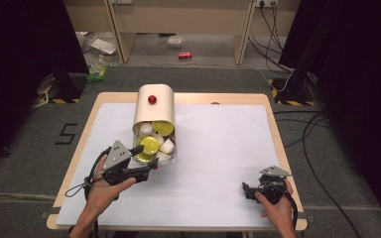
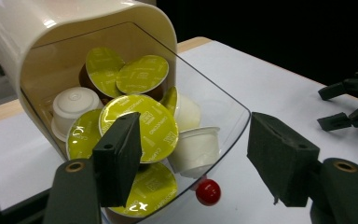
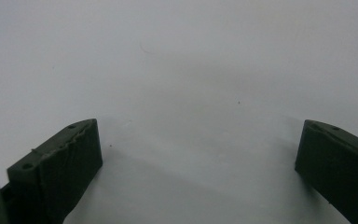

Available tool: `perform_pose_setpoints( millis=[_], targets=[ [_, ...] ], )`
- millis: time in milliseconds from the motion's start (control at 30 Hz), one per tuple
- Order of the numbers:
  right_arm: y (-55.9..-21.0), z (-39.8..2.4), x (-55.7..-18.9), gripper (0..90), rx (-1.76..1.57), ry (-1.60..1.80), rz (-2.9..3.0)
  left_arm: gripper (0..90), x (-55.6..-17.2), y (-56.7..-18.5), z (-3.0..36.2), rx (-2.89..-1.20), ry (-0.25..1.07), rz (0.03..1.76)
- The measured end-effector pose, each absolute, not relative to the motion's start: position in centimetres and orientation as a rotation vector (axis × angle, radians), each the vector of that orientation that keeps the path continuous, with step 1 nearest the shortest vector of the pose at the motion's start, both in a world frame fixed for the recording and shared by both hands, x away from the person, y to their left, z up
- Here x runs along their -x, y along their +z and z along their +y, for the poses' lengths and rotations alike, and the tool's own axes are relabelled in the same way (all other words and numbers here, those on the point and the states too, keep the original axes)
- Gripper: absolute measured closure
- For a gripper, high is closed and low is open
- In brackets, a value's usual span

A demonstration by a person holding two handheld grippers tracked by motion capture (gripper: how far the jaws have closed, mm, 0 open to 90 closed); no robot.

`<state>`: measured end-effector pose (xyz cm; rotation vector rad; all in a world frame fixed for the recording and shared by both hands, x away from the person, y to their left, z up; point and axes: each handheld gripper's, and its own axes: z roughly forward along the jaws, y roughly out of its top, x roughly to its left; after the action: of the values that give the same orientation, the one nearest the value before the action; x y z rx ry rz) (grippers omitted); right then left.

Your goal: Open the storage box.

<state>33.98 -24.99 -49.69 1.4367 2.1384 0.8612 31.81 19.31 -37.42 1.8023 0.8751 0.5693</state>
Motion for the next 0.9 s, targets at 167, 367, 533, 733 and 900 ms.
perform_pose_setpoints(
  millis=[167, 367, 533, 733, 900],
  targets=[
    [-49.7, -25.0, -34.0, 0.7, -1.436, 0.862, 2.139, 34.8, -32.3, -37.6, 19.3, -1.805, 0.601, 0.892],
    [-49.7, -25.0, -34.0, 0.7, -1.435, 0.862, 2.139, 34.7, -32.9, -37.7, 19.3, -1.811, 0.638, 0.918],
    [-49.7, -25.0, -34.0, 0.7, -1.429, 0.862, 2.141, 34.5, -33.2, -37.7, 19.1, -1.817, 0.662, 0.924],
    [-49.7, -25.0, -34.0, 0.7, -1.429, 0.863, 2.140, 34.4, -33.7, -37.8, 18.8, -1.829, 0.670, 0.928],
    [-49.7, -25.0, -34.0, 0.7, -1.429, 0.863, 2.141, 34.0, -34.1, -37.8, 18.6, -1.841, 0.691, 0.933]
  ],
)
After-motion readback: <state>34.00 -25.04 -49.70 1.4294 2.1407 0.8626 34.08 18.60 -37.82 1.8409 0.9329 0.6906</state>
